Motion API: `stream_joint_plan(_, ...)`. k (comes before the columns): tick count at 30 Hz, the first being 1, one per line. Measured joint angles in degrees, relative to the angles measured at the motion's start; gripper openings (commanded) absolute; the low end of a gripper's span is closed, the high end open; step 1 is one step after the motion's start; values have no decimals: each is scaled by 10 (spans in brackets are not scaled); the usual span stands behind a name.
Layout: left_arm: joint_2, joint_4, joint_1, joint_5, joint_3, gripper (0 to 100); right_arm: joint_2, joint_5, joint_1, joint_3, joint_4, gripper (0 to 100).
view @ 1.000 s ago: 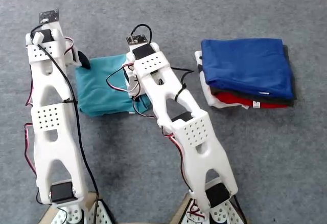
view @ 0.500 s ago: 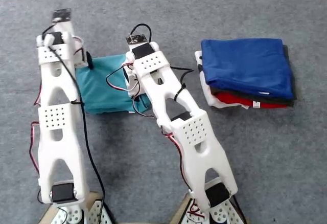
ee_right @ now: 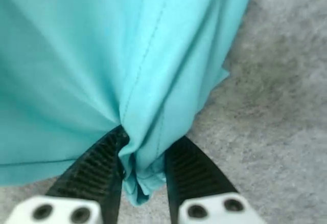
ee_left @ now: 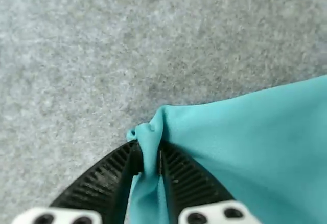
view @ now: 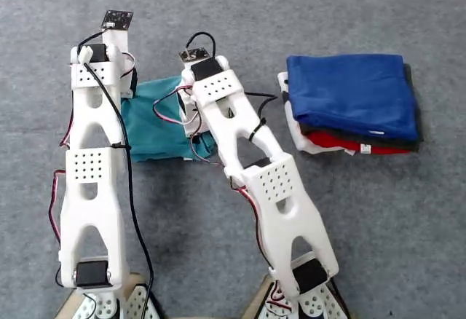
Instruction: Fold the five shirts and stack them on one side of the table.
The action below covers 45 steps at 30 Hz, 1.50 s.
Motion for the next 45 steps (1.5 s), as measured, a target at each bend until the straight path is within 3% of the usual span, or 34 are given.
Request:
stream_joint_plan(9,-18,62,46,-11,-90,29,-3,14,50,-111,21,13)
stream_joint_plan(16,-95,47,49,39,-91,29,-105,18,81,-111,21,13)
stream_joint_plan(22,-138,17,97,70,-92,29,-169,30,143,-111,22,14)
stream_joint_plan(33,-142,-134,223,146,-91,30,-258,96,312,-111,24,14)
stream_joint_plan(40,-142,-295,311,178,9,30,-313,168,425,-40,25,14)
stream_joint_plan(45,-142,-353,353,178,62,30,-331,208,476,22,25,15)
